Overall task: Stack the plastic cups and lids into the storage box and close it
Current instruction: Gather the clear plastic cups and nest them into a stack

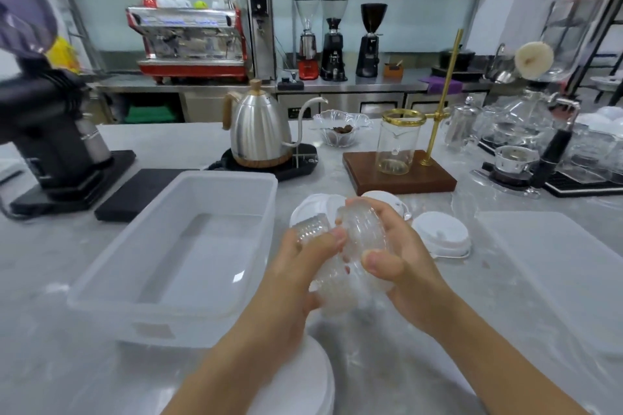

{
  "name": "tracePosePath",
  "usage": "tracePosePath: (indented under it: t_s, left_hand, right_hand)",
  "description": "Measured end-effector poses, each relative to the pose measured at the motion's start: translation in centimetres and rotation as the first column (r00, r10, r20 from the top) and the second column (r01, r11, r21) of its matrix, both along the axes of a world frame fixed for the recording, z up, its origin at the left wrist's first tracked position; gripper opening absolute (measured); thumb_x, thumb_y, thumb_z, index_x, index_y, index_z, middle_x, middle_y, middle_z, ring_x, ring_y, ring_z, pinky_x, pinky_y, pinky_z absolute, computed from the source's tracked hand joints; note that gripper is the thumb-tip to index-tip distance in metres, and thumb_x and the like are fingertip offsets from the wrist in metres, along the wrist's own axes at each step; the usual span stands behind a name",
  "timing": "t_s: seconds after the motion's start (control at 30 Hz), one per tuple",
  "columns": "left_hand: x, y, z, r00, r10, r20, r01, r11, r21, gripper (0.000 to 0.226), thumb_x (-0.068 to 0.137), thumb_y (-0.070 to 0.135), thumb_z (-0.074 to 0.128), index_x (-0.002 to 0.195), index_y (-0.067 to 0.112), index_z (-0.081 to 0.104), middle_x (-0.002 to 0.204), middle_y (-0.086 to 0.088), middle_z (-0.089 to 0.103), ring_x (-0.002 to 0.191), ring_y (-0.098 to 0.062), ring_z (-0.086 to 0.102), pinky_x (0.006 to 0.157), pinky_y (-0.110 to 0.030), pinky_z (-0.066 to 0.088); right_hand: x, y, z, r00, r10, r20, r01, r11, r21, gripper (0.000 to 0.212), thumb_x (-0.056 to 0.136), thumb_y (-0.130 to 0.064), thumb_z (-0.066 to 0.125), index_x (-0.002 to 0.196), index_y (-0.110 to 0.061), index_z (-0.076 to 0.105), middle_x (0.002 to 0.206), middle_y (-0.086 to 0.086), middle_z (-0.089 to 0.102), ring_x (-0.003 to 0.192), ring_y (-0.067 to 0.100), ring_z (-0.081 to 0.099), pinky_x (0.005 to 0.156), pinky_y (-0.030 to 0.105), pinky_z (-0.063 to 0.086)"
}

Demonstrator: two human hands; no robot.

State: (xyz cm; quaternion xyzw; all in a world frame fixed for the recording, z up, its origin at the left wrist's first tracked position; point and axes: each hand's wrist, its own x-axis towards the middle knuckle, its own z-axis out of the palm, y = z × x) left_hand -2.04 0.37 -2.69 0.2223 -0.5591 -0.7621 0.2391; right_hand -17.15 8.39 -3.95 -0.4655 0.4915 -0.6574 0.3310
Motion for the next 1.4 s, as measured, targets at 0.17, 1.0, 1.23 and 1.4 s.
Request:
tracePosePath:
  t_s: [0.17, 1.0, 1.23, 1.4]
  left_hand:
    - [0.2, 0.2, -0.4, 0.999, 0.013, 0.046, -0.01, 0.999, -0.051, 0.077, 0.067, 0.054, 0.078, 0.135, 0.022, 0.061, 0.127, -0.009, 0.073, 0.115, -0.031, 0.072, 0.103, -0.061, 0.051]
    - [0.1, 0.1, -0.9, 0.994, -0.044, 0.096, 0.053, 0.994, -0.095, 0.073, 0.069, 0.049, 0.081, 0.134, 0.024, 0.06, 0.128, -0.014, 0.071, 0.116, -0.036, 0.07, 0.102, -0.065, 0.05]
    - [0.2, 0.2, -1.1, 0.993, -0.058, 0.103, 0.069, 0.992, -0.106, 0.067, 0.071, 0.048, 0.081, 0.132, 0.027, 0.062, 0.128, -0.009, 0.072, 0.119, -0.034, 0.069, 0.102, -0.061, 0.051]
    - [0.1, 0.3, -1.0, 0.993, -0.058, 0.105, 0.072, 0.988, -0.138, 0.063, 0.072, 0.045, 0.08, 0.131, 0.028, 0.063, 0.123, -0.01, 0.075, 0.117, -0.033, 0.07, 0.103, -0.062, 0.051]
  right_hand:
    - [0.2, 0.4, -0.2, 0.999, -0.028, -0.033, 0.027, 0.999, -0.022, 0.069, 0.063, -0.029, 0.075, 0.129, -0.024, 0.055, 0.119, 0.005, 0.068, 0.112, 0.03, 0.066, 0.094, 0.051, 0.054]
    - [1.9, 1.2, -0.8, 0.991, 0.072, -0.116, -0.07, 0.997, 0.024, 0.079, 0.069, -0.024, 0.079, 0.135, -0.038, 0.038, 0.131, 0.011, 0.055, 0.116, 0.027, 0.064, 0.089, 0.04, 0.056]
    - [2.1, 1.5, -0.6, 0.99, 0.094, -0.106, -0.096, 0.995, -0.019, 0.088, 0.07, -0.015, 0.078, 0.145, -0.024, 0.034, 0.132, 0.011, 0.056, 0.115, 0.025, 0.065, 0.089, 0.029, 0.054]
    - [2.0, 1.7, -0.4, 0.989, 0.127, -0.073, -0.131, 0.99, -0.05, 0.085, 0.068, -0.009, 0.077, 0.142, -0.019, 0.036, 0.127, 0.007, 0.06, 0.109, 0.022, 0.068, 0.086, 0.03, 0.055]
